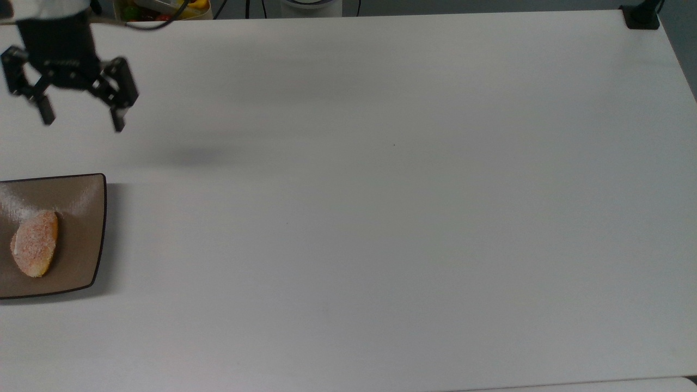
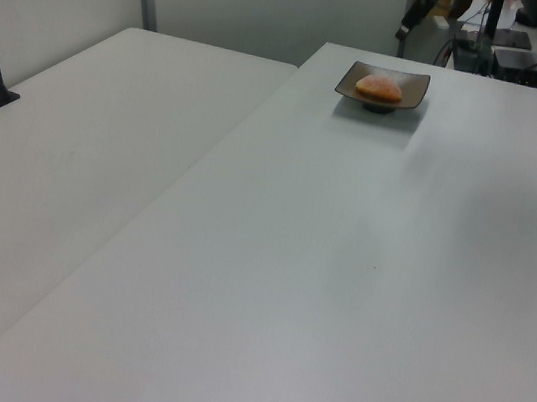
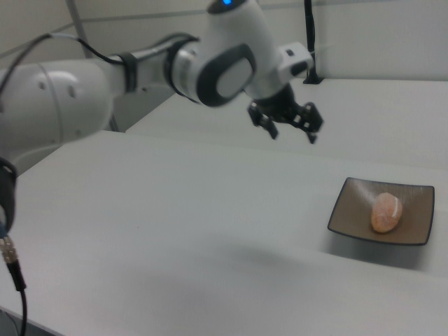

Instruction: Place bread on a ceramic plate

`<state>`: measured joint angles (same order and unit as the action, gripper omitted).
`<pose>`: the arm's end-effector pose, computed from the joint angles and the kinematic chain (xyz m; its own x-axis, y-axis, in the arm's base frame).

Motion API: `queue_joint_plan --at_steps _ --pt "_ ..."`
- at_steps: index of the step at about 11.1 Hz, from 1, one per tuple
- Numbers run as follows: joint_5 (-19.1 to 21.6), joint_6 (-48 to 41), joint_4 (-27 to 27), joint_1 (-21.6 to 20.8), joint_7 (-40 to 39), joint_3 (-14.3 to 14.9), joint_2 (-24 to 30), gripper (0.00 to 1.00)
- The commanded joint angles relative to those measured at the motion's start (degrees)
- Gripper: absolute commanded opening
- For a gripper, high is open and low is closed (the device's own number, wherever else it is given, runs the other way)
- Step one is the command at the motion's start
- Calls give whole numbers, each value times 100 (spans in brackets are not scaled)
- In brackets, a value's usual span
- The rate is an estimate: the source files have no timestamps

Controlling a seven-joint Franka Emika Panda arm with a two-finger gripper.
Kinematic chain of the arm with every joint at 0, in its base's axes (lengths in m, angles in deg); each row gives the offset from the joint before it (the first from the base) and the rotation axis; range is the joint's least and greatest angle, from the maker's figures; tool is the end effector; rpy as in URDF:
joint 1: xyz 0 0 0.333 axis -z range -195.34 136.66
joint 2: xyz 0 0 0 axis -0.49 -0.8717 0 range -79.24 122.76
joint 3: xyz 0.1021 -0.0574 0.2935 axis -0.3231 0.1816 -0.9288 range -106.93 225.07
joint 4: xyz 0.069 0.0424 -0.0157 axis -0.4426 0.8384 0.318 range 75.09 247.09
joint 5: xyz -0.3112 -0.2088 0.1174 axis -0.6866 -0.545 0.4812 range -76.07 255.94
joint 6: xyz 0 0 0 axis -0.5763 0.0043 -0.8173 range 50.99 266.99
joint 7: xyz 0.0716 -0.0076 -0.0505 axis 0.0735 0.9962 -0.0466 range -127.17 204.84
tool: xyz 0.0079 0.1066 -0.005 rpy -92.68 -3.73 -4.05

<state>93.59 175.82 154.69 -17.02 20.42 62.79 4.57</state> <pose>0.6632 -0.1815 0.5561 0.9220 0.0382 0.3854 0.0069 -0.9966 0.0823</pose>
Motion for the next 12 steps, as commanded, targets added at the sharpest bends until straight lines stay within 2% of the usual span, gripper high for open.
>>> queue_joint_plan --at_steps 1,4,6,9,12 --pt "39 -1549 447 -457 1590 33 1109 100" --pt "3 -3097 482 -976 2078 50 1743 100" --pt "12 -3618 595 -1362 2297 50 2016 100" --pt "4 -3541 1087 -1811 2395 24 2350 100" --pt "3 -3410 1132 -1768 1827 -108 2299 100"
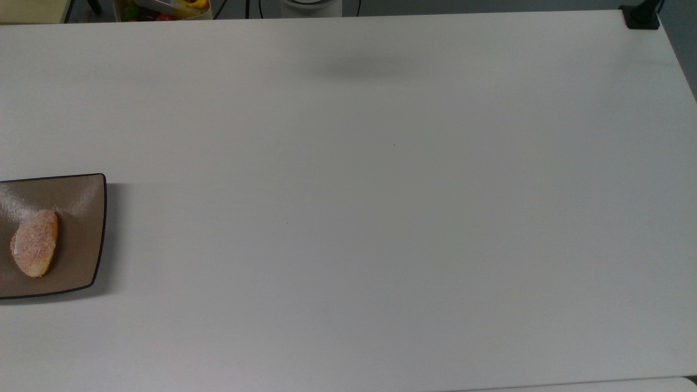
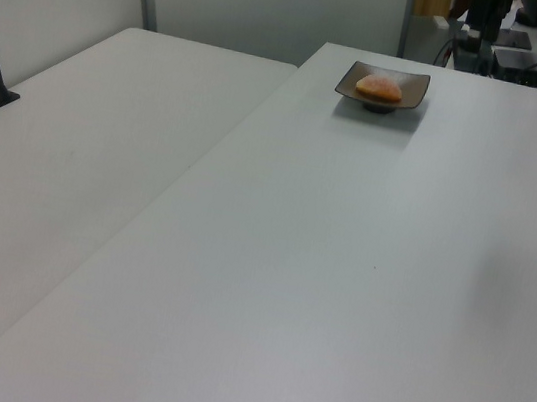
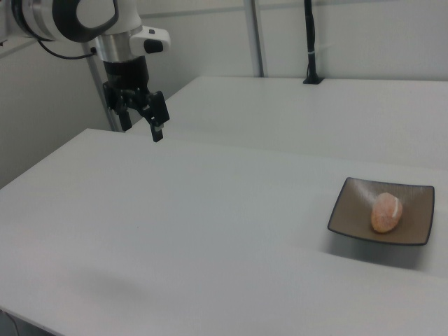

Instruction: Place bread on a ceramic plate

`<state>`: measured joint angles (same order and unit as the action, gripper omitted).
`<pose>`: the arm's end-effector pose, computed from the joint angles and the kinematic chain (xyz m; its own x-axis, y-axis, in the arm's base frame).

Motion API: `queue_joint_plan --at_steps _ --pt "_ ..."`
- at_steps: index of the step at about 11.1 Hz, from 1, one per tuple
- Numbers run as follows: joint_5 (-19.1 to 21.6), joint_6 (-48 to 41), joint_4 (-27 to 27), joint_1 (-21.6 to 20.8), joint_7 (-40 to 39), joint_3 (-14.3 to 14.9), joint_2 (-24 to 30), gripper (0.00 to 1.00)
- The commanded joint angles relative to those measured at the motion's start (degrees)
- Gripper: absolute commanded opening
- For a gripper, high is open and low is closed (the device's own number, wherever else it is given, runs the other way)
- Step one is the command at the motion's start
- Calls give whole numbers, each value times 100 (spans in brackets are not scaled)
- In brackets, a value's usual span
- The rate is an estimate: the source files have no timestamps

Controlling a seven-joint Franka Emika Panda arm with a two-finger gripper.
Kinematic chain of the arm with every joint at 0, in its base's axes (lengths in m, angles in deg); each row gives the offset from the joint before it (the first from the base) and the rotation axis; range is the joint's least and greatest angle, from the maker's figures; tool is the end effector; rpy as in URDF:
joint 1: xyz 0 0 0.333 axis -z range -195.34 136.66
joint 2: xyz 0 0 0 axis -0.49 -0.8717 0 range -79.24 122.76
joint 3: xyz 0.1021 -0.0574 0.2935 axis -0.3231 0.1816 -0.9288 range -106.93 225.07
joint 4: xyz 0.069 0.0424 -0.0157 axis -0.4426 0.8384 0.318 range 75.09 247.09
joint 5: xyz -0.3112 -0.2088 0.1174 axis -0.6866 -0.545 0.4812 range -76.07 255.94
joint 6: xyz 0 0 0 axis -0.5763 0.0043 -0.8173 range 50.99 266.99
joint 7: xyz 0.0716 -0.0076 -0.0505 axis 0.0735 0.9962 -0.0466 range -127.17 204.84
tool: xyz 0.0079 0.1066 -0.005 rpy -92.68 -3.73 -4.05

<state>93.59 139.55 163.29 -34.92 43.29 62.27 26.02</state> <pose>0.5261 0.0278 0.6431 0.9994 -0.0331 -0.0117 -0.0338 -0.9972 -0.0672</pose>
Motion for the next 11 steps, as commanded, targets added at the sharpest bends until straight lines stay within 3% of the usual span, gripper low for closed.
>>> queue_joint_plan --at_steps 1,4,11 --pt "3 522 316 117 -664 -56 110 100" --pt "64 1454 360 258 -1025 -56 -57 100" --pt "83 1501 360 268 -1132 -56 -40 100"
